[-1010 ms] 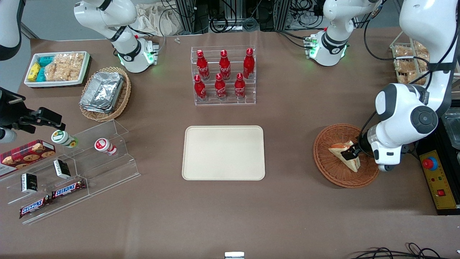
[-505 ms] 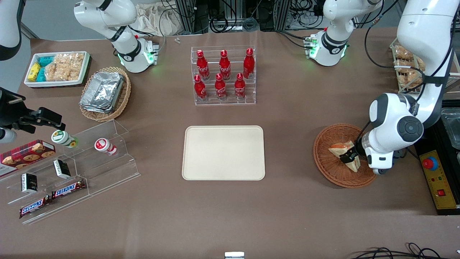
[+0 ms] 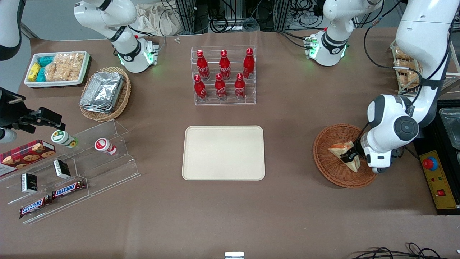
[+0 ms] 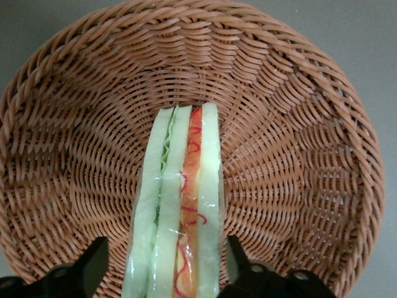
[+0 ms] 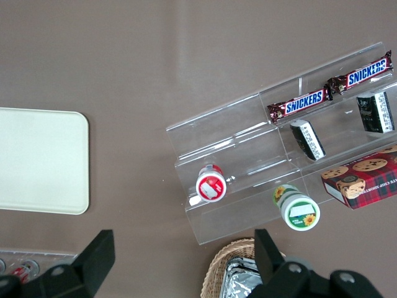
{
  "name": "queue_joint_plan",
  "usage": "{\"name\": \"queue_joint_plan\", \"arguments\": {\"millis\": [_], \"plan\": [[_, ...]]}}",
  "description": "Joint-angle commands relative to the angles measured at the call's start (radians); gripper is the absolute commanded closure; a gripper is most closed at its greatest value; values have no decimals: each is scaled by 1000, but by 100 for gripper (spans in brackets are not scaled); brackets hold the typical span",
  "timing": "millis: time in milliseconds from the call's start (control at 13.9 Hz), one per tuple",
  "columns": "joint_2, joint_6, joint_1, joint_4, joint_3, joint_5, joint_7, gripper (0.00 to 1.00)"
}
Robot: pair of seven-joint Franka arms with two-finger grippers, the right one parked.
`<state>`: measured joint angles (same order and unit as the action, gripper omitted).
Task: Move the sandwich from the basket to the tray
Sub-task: 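Lift the sandwich up out of the basket with the left gripper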
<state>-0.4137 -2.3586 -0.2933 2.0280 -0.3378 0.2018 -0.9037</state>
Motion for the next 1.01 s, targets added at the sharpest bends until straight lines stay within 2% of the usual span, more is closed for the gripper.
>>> {"name": "queue_joint_plan", "arguments": {"millis": [0,216,505,794,938], "plan": [[1,-31,9,6,-4,54,-73,100],[16,45,33,-52,-9,54,-95,100],[50,382,72,-259,-47,51,-40,100],[50,729,72,-527,-165,38,-7,100],[52,794,72,-594,-245,36,-23,100]]}}
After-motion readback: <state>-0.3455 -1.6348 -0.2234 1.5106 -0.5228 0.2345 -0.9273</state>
